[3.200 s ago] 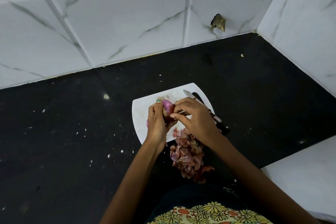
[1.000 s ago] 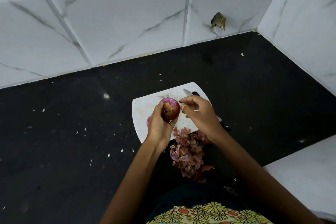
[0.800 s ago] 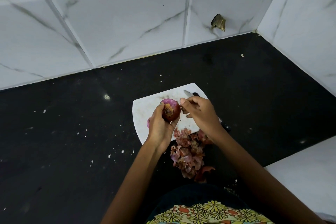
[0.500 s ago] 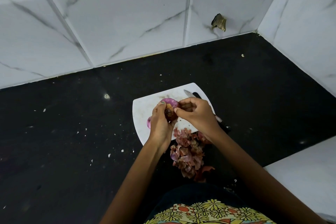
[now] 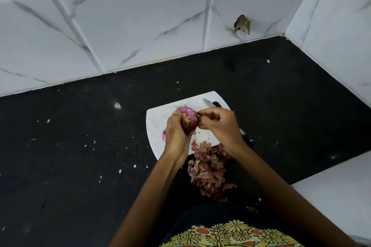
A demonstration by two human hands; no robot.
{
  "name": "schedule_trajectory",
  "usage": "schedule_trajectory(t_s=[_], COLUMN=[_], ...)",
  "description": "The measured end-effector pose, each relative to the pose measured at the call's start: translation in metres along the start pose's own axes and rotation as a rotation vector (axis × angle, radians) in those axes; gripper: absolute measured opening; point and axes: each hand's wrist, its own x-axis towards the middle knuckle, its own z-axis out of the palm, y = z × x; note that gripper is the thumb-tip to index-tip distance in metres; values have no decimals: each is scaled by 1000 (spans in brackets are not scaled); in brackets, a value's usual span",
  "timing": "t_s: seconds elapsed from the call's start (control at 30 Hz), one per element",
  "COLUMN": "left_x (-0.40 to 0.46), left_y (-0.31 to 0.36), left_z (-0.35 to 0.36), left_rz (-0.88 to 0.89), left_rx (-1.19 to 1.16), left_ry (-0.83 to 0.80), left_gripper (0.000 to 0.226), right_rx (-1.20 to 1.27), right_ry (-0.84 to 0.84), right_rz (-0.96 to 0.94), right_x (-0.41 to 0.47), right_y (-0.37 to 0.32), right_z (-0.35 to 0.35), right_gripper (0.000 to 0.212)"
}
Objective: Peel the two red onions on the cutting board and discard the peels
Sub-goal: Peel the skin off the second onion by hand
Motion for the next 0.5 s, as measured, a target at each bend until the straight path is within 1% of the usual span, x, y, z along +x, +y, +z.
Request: schedule_trajectory(t_s=[0.03, 0.1, 0.17, 0.27, 0.4, 0.47, 0.5], left_x=[-1, -1, -1, -3, -6, -7, -9], left_y=[0, 0, -1, 1, 8, 9, 10], left_z=[0, -3, -4, -3, -4, -4, -4], left_rz=[-1, 3, 16, 24, -28, -78, -106], left_rx=[-3, 0, 15, -4, -129, -211, -250], left_ry=[0, -3, -8, -13, -55, -91, -110], left_gripper=[39, 42, 45, 41, 35, 33, 31], right_rx=[42, 72, -3, -49, 154, 109, 36], right_ry=[-10, -20, -24, -37, 50, 74, 75], right_rz=[15, 11, -25, -47, 84, 109, 110], right_x=[-2, -5, -7, -6, -3, 0, 1], right_y=[-1, -3, -2, -1, 2, 8, 13], right_z=[1, 2, 3, 4, 0, -4, -6], right_gripper=[12, 20, 25, 20, 16, 15, 14])
